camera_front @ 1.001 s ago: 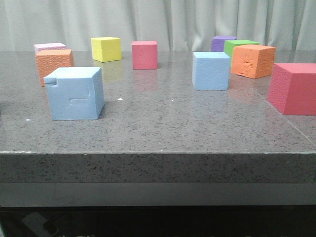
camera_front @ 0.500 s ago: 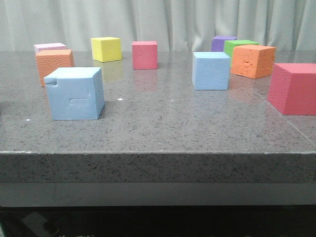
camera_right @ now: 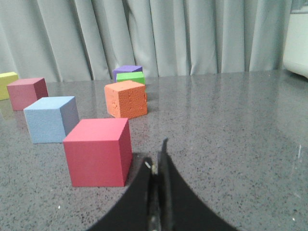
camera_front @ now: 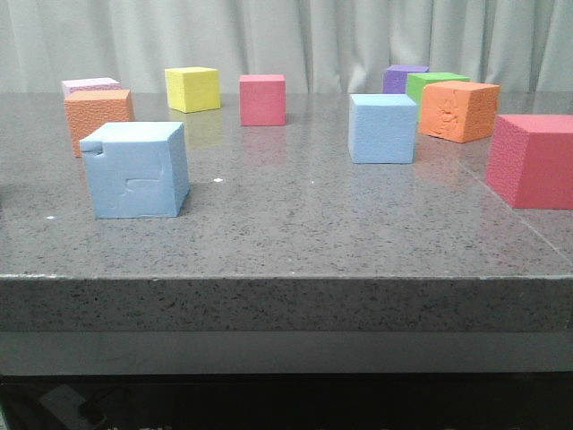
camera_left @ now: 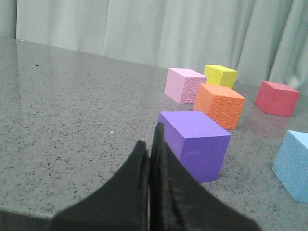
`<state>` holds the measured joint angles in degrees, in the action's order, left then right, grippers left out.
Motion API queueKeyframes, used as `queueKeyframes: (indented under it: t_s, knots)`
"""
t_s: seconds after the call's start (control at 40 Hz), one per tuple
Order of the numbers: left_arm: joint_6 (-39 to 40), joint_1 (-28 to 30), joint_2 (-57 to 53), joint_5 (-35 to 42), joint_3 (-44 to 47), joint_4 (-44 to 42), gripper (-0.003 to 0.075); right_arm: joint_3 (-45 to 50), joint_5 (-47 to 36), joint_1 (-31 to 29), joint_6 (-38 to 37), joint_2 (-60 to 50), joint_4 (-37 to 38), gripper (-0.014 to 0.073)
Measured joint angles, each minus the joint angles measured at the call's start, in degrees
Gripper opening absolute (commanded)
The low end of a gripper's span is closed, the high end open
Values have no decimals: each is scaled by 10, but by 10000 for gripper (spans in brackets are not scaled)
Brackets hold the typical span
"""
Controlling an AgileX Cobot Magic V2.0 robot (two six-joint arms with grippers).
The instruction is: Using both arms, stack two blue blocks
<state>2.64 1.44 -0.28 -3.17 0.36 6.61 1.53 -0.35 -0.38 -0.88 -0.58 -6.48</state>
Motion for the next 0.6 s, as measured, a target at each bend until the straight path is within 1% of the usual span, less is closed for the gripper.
queueKeyframes:
  t_s: [0.23, 0.33, 0.48, 0.6]
  knots:
    - [0, 0, 0, 69, 0, 0, -17, 0, -17, 0, 0, 0, 0, -69]
    - [0, 0, 0, 90, 0, 0, -17, -17, 0, 0, 0, 0, 0, -69]
    - [0, 0, 0, 78, -14, 0, -17, -76, 54, 0, 0, 0, 0, -69]
    - [0, 0, 28, 48, -79, -22, -17, -153, 118, 0, 0, 36, 0, -66]
